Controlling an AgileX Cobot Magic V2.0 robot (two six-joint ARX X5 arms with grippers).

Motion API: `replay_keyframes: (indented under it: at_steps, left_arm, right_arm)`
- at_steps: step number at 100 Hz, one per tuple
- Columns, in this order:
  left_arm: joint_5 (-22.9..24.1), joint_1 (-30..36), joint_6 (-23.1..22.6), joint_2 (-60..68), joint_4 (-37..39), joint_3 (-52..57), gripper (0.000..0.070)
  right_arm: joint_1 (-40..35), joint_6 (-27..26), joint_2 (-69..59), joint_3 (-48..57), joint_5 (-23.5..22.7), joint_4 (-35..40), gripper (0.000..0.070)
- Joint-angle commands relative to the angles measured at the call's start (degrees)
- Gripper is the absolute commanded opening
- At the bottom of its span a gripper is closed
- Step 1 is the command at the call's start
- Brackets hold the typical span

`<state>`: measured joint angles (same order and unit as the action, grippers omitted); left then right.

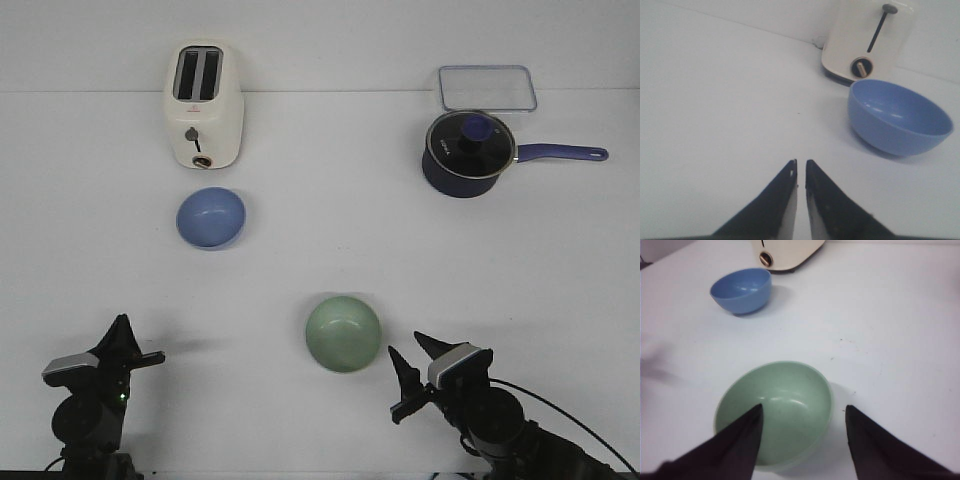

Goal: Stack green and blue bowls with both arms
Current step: 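Reach the left gripper forward and grasp the rim of the light blue bowl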

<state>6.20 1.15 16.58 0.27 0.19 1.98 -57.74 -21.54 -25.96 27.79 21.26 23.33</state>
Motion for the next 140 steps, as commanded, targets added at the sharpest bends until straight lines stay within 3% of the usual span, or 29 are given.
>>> replay_keyframes:
  at_steps: [1, 15, 27, 39, 47, 80, 93, 109, 126, 140]
  left_arm:
    - [-2.0, 0.0, 4.6, 0.1, 1.0, 0.7, 0.0012]
    - [-2.8, 0.0, 5.6, 5.9, -0.3, 9.2, 0.0012]
    - [-3.8, 0.0, 4.0, 19.4, -4.7, 21.6, 0.003]
    - [-8.1, 0.0, -0.9, 35.8, -8.7, 34.2, 0.0308]
    - [-8.2, 0.0, -2.1, 46.3, -11.4, 41.6, 0.0392]
    - [-10.6, 0.0, -2.1, 82.9, -12.6, 59.9, 0.0393]
    - [-13.8, 0.0, -2.0, 92.1, -12.7, 64.1, 0.0393]
    - [-14.2, 0.4, -2.0, 98.7, -11.1, 66.4, 0.0393]
    - [-14.1, 0.6, -2.0, 100.6, -9.0, 66.4, 0.0351]
    - [-13.9, 0.8, -2.6, 100.6, -8.3, 66.4, 0.0003]
  right_arm:
    - [-0.6, -1.2, -0.3, -0.1, 0.2, -0.6, 0.034]
    - [-0.6, -1.2, -0.3, -0.1, 0.2, -0.6, 0.034]
    - [-0.6, -1.3, -0.3, -0.1, 0.2, -0.6, 0.034]
    - [-0.6, -1.7, -0.3, -0.1, 0.2, -0.6, 0.034]
    - [-0.6, -1.6, -0.3, -0.1, 0.2, -0.6, 0.034]
    - [-0.6, -1.8, -0.3, -0.1, 0.3, -0.6, 0.034]
    - [-0.6, -2.1, -0.4, -0.1, 0.7, -0.6, 0.034]
    - [-0.6, -2.7, -0.4, -0.1, 1.7, -0.6, 0.034]
    - [-0.6, -2.9, -0.4, -0.1, 1.7, -0.5, 0.0339]
    - [-0.6, -4.1, -0.4, -0.1, 1.6, -0.5, 0.0339]
